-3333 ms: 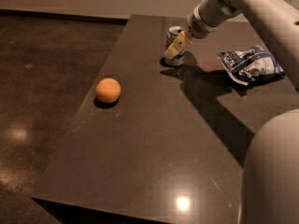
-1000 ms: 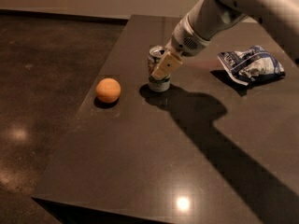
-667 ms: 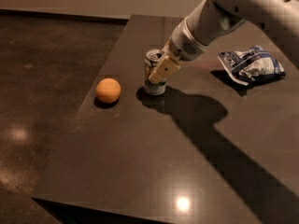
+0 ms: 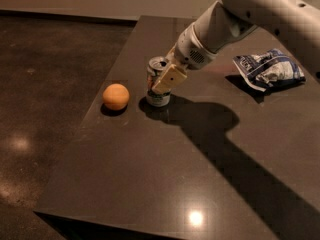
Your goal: Move 7up can near orange
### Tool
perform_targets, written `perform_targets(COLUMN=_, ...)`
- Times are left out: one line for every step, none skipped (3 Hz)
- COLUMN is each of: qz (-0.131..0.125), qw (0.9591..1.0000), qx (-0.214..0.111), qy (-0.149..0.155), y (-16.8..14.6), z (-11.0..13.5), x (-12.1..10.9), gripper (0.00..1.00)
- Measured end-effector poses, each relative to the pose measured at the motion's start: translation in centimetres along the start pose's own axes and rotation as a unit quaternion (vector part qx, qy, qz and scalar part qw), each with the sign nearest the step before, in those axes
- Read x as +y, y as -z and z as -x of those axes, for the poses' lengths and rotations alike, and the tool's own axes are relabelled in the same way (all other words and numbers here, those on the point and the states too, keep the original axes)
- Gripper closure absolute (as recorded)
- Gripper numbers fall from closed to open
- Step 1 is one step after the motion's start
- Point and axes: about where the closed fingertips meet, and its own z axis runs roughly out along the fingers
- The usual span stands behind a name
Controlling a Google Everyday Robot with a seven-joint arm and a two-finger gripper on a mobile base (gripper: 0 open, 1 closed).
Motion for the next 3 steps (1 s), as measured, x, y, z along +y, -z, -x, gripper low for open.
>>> perform_targets(qz=0.013, qw=0.9998, qx=-0.001, qy=0.014, y=-0.50, z=0.44, x=0.86, gripper=0.64)
perform_targets(qz=0.022, qw=0.9995, qx=-0.001, qy=0.025, y=-0.92, z=0.75, x=1.53, gripper=0.41)
perform_targets(qz=0.025, qw=0.9993, qx=0.000, qy=0.027, y=-1.16, z=0.86, x=1.72, gripper=0.10)
